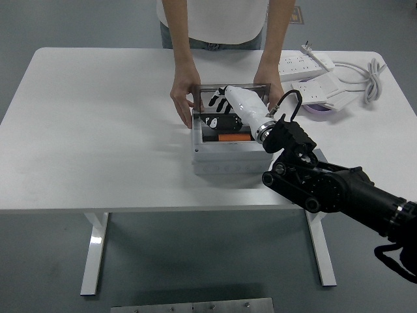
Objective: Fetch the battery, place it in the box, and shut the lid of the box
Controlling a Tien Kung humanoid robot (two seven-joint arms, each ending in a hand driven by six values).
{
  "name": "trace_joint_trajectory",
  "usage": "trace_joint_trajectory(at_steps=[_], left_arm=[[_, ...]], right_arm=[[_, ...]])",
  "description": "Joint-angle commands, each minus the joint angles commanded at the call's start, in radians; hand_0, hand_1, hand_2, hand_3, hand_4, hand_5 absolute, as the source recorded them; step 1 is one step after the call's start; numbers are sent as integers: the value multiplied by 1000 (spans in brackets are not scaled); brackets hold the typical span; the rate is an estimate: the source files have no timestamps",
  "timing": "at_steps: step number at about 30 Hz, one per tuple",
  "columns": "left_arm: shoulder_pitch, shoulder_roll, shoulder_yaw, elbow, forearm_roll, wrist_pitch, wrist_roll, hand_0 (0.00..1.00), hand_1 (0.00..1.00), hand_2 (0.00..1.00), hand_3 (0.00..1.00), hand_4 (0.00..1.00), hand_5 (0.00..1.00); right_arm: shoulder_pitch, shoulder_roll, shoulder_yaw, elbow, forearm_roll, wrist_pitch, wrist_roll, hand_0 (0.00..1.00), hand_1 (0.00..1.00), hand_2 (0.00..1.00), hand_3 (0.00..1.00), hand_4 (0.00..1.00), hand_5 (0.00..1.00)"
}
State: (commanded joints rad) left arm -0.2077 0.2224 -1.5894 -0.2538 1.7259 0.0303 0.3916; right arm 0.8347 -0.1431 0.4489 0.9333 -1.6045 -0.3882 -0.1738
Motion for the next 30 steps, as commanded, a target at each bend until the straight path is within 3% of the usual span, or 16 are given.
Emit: trace_joint_trajectory(at_steps=[5,6,11,12,19,30], left_arm=[[2,-1,1,0,-2,2,0,583,690,599,578,574,2],[2,-1,1,-1,-2,2,1,583,690,598,579,574,2],[4,-2,3,-1,-8,4,1,583,690,598,579,574,2],[5,-2,3,-1,-8,4,2,583,690,598,578,574,2],[3,-4,0,-2,-2,3,3,583,690,598,579,574,2],[-7,-2,-16,-3,23,-4,5,583,690,598,579,574,2]], right_arm=[[-7,-9,17,31,-22,11,-29,214,270,344,396,463,287],[-9,-11,23,40,-30,16,-38,119,222,251,283,117,217],[-18,-31,61,98,-71,57,-90,119,222,251,283,117,217],[-19,-36,72,113,-78,67,-98,79,193,217,256,102,52],[8,-63,127,167,-79,78,-110,78,192,214,251,95,30],[102,-59,154,80,-56,39,-59,87,204,216,253,119,44]])
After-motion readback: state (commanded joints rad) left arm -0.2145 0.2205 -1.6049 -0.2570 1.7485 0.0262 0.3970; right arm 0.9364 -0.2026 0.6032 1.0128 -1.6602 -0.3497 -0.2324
